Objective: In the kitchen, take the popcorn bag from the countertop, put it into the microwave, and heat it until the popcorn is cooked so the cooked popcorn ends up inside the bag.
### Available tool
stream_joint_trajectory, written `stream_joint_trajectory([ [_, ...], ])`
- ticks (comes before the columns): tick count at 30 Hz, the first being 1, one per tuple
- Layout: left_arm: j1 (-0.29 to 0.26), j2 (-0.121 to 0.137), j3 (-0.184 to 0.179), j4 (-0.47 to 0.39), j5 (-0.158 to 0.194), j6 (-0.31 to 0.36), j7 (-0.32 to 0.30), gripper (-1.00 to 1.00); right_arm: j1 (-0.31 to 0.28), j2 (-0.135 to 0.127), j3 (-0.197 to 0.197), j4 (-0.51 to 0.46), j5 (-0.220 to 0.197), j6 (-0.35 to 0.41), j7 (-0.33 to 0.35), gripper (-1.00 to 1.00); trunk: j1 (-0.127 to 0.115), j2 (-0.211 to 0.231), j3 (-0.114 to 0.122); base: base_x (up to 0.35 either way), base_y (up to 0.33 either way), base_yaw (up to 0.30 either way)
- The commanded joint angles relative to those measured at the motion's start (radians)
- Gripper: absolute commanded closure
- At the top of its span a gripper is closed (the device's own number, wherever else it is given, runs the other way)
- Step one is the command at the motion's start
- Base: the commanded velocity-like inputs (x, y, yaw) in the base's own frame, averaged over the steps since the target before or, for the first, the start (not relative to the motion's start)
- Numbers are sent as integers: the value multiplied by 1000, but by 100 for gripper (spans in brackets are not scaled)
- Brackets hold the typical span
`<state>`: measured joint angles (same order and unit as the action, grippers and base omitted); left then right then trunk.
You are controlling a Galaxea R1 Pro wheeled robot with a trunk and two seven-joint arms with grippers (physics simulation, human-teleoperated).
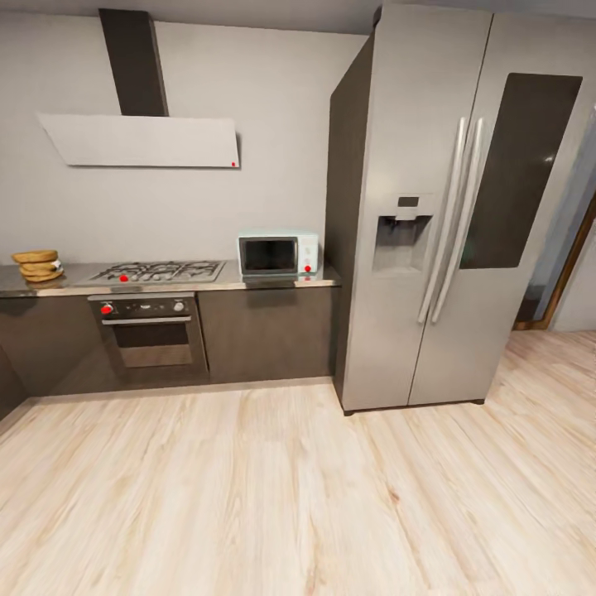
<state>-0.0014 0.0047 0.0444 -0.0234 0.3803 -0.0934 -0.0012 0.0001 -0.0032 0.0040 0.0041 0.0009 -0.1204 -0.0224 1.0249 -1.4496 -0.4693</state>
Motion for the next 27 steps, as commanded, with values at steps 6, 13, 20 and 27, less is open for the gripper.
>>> stream_joint_trajectory([
  [6, 0, 0, 6, 1, 6, 7, 1, -100, 0, 0, 1, 0, 1, -4, -2, -100, 0, 0, -1, 265, 0, 0],
  [13, 0, 0, 4, 1, 6, 7, 3, -100, 0, 0, 2, 0, 1, -3, -2, -100, 0, 0, -1, 322, 0, 0],
  [20, 0, 0, 6, 0, 6, 7, 2, -100, 0, 0, 2, 0, 1, -2, -2, -100, 0, 0, -1, 325, 0, 0],
  [27, 0, 0, 6, 1, 6, 7, 3, -100, 0, 0, 2, 0, 1, -4, -2, -100, 0, 0, -1, 324, 0, 0],
])
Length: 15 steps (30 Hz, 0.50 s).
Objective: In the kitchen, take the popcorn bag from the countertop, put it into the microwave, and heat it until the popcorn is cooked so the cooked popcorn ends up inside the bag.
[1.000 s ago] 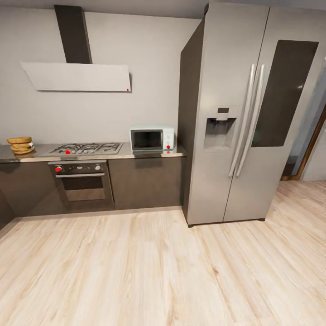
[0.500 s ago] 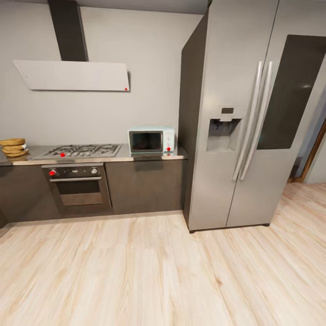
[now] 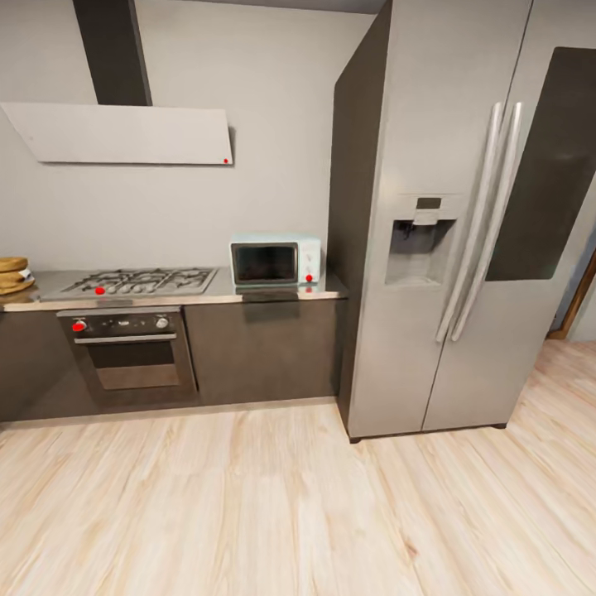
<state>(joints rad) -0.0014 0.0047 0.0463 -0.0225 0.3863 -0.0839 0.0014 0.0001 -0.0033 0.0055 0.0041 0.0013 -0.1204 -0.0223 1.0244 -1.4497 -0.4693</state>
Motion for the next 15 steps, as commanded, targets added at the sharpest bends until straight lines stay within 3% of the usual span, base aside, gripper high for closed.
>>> stream_joint_trajectory([
  [1, 0, 0, 4, 0, 0, -2, 0, -100, 0, 0, 1, 0, 0, -4, -2, -100, 1, 0, -1, 324, 0, 0],
  [8, 0, 0, 4, -1, 0, -3, 0, -100, 0, 0, 1, 0, -1, -4, -2, -100, 1, 0, -1, 324, 0, 23],
  [15, 0, 0, 4, -1, 0, -4, 0, -100, 0, -1, 1, 0, -2, -4, -2, -100, 1, 0, -1, 324, 0, 163],
])
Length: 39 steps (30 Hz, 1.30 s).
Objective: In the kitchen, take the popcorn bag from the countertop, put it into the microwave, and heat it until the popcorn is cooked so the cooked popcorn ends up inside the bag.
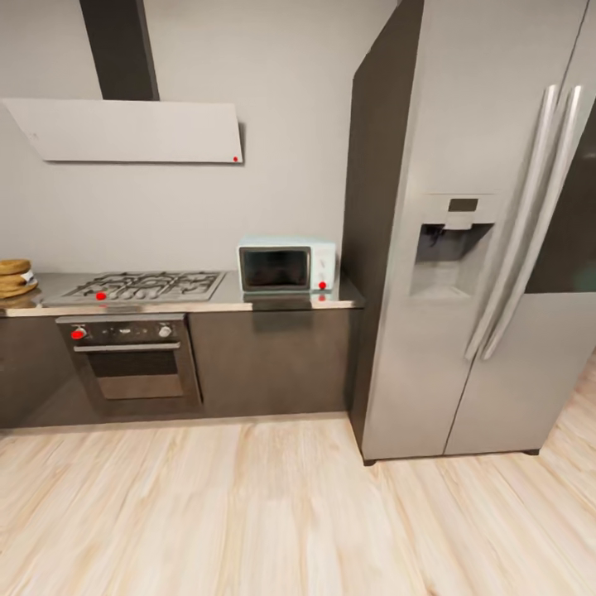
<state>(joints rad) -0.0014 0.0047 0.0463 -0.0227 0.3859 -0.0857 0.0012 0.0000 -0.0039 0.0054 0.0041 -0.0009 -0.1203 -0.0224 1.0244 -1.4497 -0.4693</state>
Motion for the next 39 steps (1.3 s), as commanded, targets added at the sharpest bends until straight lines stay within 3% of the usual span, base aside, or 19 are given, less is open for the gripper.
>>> stream_joint_trajectory([
  [1, 0, 0, 4, 0, 0, -2, 0, -100, 0, 0, 1, 0, 0, -4, -2, -100, 1, 0, -1, 324, 0, 190],
  [9, 0, 0, 3, 0, -1, -3, 0, -100, 0, 0, 1, 0, 0, -4, -2, -100, 1, 0, -1, 324, 0, 186],
  [39, 0, 0, 4, 0, -1, -8, -1, -100, 0, 0, 2, 0, 3, -4, -2, -100, 1, 0, -1, 324, 0, 4],
])
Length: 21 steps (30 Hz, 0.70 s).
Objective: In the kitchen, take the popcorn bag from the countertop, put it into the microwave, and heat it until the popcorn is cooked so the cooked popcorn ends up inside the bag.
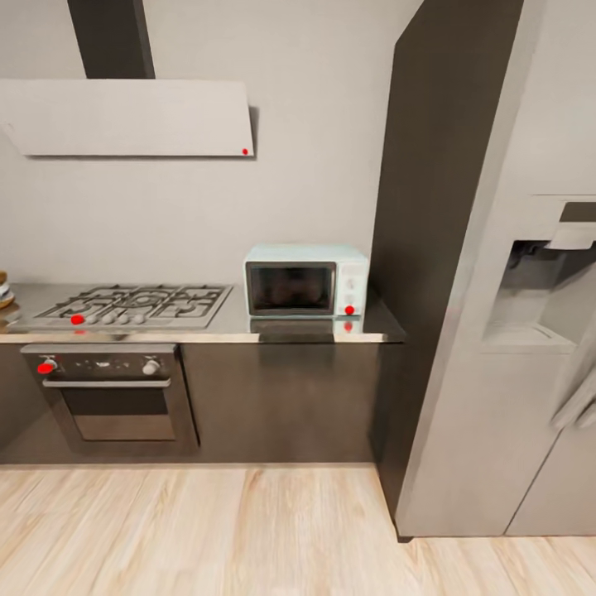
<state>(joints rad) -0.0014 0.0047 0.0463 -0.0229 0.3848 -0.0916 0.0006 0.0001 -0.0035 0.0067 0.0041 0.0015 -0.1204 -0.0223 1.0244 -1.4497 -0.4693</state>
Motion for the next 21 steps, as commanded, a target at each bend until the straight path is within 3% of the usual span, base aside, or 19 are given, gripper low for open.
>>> stream_joint_trajectory([
  [1, 0, 0, 4, 0, 0, -2, 0, -100, 0, 0, 1, 0, 0, -4, -2, -100, 1, 0, -1, 324, 0, 0],
  [21, 0, 0, 4, 0, 0, -4, 0, -100, 0, 0, 1, 0, 1, -4, -2, -100, 1, 0, -1, 324, 0, 0],
])
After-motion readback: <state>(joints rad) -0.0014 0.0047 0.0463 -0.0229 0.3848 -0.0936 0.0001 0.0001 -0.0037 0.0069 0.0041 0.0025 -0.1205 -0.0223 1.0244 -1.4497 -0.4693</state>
